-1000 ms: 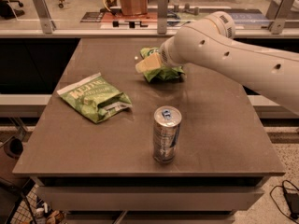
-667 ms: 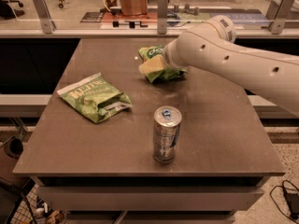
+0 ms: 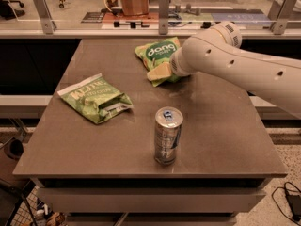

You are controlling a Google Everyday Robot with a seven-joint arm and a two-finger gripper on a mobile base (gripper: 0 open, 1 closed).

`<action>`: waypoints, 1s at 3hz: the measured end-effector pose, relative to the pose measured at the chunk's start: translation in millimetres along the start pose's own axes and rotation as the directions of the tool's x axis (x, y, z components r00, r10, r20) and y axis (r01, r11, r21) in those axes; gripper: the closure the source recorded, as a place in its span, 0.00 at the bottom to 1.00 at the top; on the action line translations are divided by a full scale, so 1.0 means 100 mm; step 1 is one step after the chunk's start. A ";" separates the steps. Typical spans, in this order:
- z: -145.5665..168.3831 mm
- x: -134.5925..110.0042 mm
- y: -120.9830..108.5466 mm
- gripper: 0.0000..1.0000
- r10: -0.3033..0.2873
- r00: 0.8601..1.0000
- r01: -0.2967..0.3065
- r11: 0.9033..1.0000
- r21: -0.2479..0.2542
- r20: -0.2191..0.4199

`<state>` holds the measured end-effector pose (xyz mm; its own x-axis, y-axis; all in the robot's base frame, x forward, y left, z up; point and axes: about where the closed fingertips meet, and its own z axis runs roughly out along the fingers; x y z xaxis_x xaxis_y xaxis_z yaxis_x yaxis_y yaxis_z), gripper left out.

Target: Pick green rice chip bag

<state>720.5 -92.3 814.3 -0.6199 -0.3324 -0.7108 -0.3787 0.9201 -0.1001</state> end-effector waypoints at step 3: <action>-0.01 -0.01 0.01 0.87 -0.001 1.000 0.001 1.000 -0.001 -0.002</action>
Offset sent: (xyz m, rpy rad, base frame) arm -0.0004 0.0006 -0.0007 -0.0013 0.0024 0.0012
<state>720.2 -91.5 816.1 -0.6207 -0.3341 -0.7093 -0.3802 0.9195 -0.1004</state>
